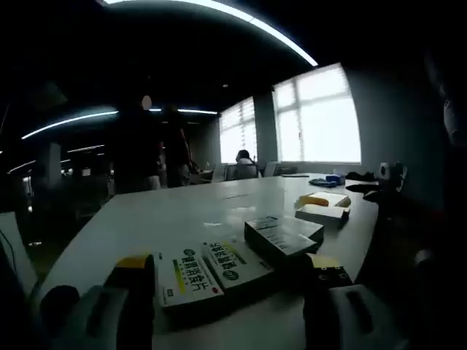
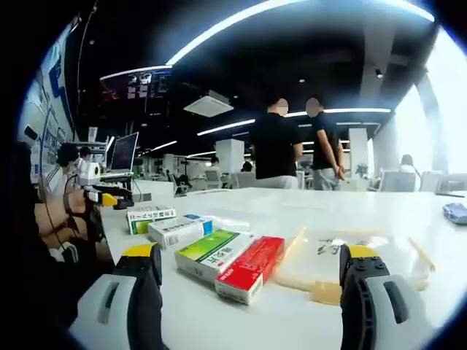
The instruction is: Arrange the small medicine boxes into an aligned row inside the storage area until every box is upright, visible, and separated from the surrounding clutter.
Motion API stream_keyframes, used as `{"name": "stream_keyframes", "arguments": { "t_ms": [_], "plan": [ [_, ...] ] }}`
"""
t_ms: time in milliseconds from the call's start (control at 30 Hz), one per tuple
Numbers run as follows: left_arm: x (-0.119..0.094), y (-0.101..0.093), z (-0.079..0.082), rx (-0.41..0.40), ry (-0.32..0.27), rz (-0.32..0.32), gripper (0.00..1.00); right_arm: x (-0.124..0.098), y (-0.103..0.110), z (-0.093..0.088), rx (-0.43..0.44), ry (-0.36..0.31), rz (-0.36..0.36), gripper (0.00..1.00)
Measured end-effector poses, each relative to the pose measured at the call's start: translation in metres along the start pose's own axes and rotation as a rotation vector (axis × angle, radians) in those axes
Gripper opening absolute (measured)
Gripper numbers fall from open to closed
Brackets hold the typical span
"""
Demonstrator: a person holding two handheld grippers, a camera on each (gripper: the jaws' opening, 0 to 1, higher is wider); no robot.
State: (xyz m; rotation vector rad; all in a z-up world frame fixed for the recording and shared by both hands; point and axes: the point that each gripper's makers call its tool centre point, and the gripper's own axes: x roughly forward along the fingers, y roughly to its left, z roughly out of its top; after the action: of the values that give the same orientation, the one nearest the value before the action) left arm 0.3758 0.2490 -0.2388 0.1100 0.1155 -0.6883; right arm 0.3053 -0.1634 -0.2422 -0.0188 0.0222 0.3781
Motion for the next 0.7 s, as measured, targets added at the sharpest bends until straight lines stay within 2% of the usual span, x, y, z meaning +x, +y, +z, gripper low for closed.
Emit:
{"name": "stream_keyframes", "arguments": {
  "t_ms": [233,333,500,700],
  "plan": [
    [0.000,0.000,0.002,-0.004,-0.006,-0.003,0.82,-0.002,-0.001,0.002,0.018,-0.007,-0.001,1.00],
    [-0.001,-0.001,0.004,-0.002,-0.010,-0.004,0.82,-0.003,0.005,0.013,0.058,-0.061,0.030,1.00],
    [-0.002,-0.001,0.005,-0.006,-0.017,-0.002,0.82,-0.003,0.003,0.009,0.029,-0.038,0.014,1.00],
    [-0.003,-0.003,0.006,-0.003,-0.020,-0.004,0.82,-0.004,0.004,0.008,0.042,-0.040,0.017,1.00]
  ]
}}
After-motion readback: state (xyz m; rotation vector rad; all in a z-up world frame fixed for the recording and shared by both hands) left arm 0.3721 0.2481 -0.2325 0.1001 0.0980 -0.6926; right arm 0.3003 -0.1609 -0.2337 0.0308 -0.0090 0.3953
